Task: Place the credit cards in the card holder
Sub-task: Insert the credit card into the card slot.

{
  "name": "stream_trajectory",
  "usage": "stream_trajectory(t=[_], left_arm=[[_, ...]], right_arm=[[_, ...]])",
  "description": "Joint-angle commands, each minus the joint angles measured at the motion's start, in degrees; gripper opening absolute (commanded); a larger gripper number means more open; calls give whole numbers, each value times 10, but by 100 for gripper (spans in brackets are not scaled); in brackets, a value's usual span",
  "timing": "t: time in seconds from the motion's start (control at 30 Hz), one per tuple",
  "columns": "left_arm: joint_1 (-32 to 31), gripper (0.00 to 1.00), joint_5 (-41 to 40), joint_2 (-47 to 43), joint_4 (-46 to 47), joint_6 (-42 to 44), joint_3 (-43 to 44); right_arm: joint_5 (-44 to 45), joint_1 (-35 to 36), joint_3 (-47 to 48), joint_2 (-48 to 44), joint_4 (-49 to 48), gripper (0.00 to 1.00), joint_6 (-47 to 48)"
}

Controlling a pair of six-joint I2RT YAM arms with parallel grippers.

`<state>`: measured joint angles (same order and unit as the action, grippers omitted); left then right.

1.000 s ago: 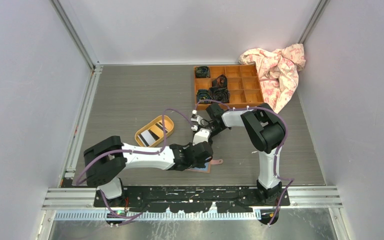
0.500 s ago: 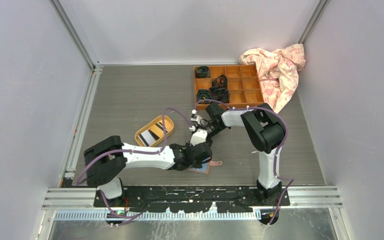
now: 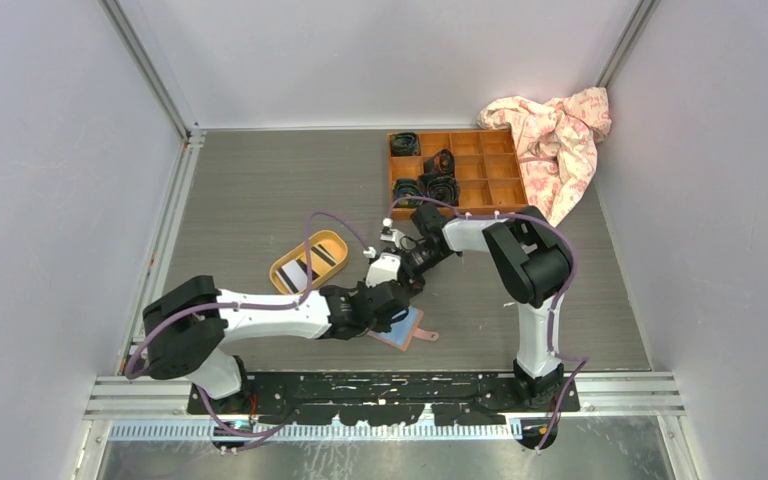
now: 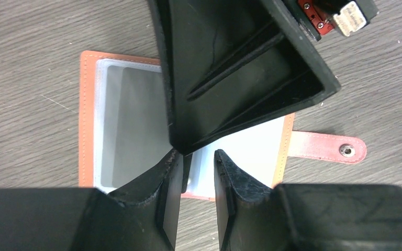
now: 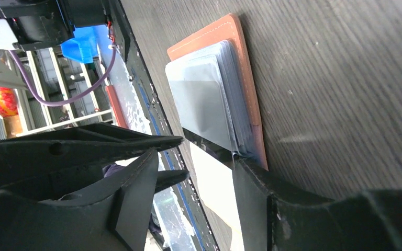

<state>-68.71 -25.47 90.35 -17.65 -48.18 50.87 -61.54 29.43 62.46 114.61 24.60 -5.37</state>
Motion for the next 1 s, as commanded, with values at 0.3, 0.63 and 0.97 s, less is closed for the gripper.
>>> stream_trajectory(t=[0.3,0.63,0.97], left_arm=[[13,36,40,-190,91,129,-118],[99,47,124,-336,173,127,-261],[102,33,78,-311,143,122,-252]], right_arm=[[41,-7,32,-41,79,62,98],[46,-22,38,-33,101,62,107],[94,-55,43,-132,143,49,173]])
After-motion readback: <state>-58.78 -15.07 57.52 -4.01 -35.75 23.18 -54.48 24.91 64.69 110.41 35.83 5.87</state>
